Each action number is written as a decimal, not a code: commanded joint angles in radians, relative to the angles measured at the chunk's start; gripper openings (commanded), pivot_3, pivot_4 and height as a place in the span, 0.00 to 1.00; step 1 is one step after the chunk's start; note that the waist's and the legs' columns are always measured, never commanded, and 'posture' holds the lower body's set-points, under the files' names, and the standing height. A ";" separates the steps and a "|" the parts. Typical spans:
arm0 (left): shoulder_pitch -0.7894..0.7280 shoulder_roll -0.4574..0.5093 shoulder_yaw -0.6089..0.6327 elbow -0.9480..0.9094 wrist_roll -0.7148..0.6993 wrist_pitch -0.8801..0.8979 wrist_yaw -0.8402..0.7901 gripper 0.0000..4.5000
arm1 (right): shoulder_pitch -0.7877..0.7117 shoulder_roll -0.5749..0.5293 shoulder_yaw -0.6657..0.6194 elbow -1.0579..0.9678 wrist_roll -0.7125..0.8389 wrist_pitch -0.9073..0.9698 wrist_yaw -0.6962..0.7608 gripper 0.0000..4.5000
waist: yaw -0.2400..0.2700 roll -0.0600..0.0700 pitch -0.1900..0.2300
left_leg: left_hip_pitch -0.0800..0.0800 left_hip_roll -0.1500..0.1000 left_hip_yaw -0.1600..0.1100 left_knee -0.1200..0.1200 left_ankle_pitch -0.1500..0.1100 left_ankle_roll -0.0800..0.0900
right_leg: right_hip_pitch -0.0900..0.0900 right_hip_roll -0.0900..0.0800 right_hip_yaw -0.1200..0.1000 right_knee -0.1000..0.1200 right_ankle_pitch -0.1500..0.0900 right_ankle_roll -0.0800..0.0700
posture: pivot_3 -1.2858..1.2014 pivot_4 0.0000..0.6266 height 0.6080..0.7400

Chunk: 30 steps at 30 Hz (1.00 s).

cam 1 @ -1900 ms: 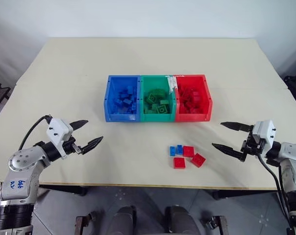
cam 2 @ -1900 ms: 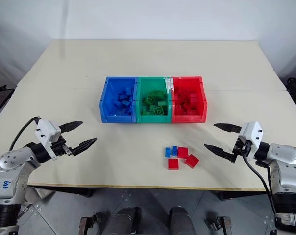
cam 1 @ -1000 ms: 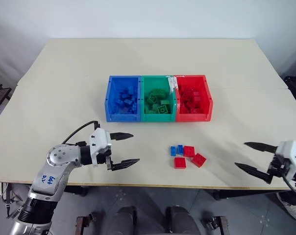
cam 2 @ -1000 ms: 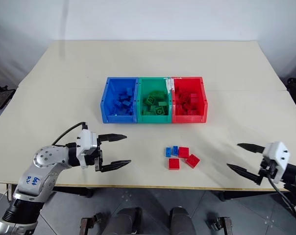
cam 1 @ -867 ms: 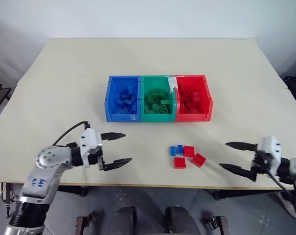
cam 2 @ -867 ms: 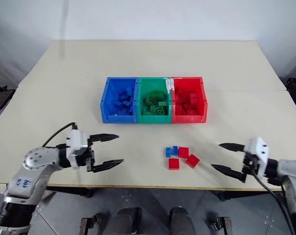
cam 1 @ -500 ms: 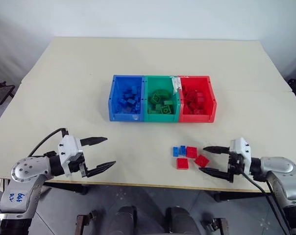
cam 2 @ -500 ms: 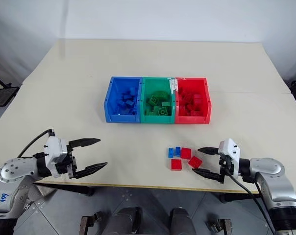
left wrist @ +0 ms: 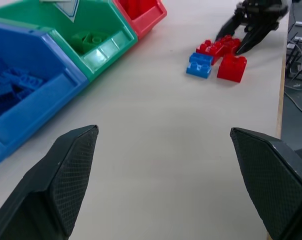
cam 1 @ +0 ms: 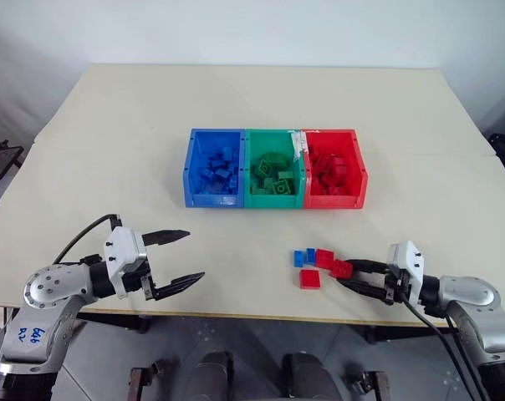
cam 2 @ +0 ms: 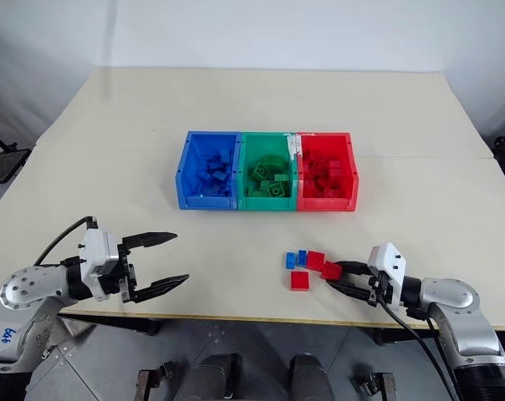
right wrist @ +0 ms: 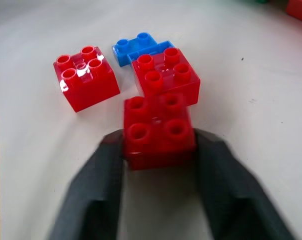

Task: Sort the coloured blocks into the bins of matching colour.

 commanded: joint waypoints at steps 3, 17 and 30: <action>-0.016 -0.026 0.006 -0.041 -0.078 0.061 0.030 1.00 | 0.024 -0.035 -0.080 -0.008 0.053 0.031 0.011 0.33 | 0.000 0.000 0.000 | 0.000 0.000 0.000 -0.001 0.000 0.000 | 0.000 0.000 0.000 0.000 0.000 0.000 | 0.52 0.24 1.00; -0.084 -0.082 0.051 -0.042 -0.066 0.089 0.194 1.00 | -0.566 0.143 -0.059 0.122 0.071 0.307 -0.360 0.33 | -0.010 0.000 0.000 | -0.001 0.000 0.002 0.000 0.000 -0.001 | -0.006 0.002 0.001 0.006 0.000 0.001 | 0.52 0.24 1.00; -0.068 -0.070 0.046 -0.032 -0.048 0.066 0.186 1.00 | -0.645 0.130 -0.046 0.272 -0.044 0.137 -0.299 0.99 | -0.003 0.000 0.000 | -0.013 -0.003 0.003 0.002 -0.001 0.001 | -0.017 0.000 0.000 0.009 0.001 0.001 | 0.52 0.24 1.00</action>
